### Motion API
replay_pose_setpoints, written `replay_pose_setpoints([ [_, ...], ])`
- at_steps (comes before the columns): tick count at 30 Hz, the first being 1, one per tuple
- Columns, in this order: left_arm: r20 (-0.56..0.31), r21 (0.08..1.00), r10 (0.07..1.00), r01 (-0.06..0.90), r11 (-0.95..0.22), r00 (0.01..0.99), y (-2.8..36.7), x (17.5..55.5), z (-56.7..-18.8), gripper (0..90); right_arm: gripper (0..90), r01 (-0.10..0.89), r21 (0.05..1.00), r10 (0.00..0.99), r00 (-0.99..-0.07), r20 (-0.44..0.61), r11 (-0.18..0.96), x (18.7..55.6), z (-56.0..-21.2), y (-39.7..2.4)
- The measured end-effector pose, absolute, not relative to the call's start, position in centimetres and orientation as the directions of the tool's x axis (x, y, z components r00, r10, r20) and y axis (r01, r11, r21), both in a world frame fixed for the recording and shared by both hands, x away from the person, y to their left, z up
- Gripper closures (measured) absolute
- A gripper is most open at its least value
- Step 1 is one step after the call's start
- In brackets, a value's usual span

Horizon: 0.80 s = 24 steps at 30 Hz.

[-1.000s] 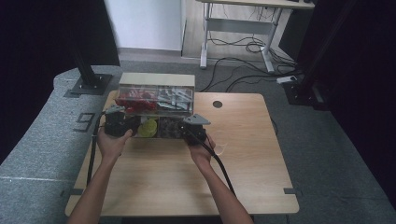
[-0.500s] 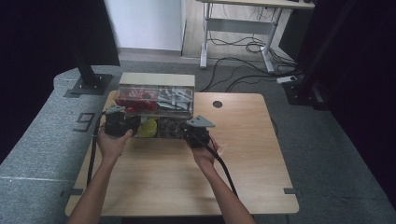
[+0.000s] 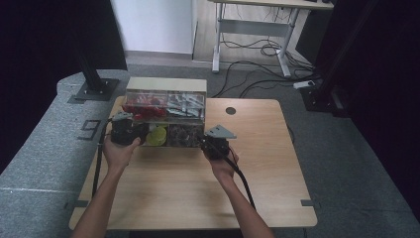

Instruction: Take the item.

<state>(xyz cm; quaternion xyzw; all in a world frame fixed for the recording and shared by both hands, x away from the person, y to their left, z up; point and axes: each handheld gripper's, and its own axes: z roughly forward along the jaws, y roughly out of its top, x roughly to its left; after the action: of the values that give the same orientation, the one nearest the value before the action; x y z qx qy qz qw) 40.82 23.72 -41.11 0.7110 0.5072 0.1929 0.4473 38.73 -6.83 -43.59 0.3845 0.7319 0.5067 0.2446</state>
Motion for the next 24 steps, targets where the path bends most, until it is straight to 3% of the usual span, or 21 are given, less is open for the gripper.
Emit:
replay_pose_setpoints([
  [24, -0.178, 0.83, 0.895, 0.551, -0.086, 0.409, 23.6, 40.9, -41.2, 90.0, 89.0, 0.32, 0.933, 0.831, -0.555, 0.04, 0.168, 38.1, -43.6, -10.0],
])
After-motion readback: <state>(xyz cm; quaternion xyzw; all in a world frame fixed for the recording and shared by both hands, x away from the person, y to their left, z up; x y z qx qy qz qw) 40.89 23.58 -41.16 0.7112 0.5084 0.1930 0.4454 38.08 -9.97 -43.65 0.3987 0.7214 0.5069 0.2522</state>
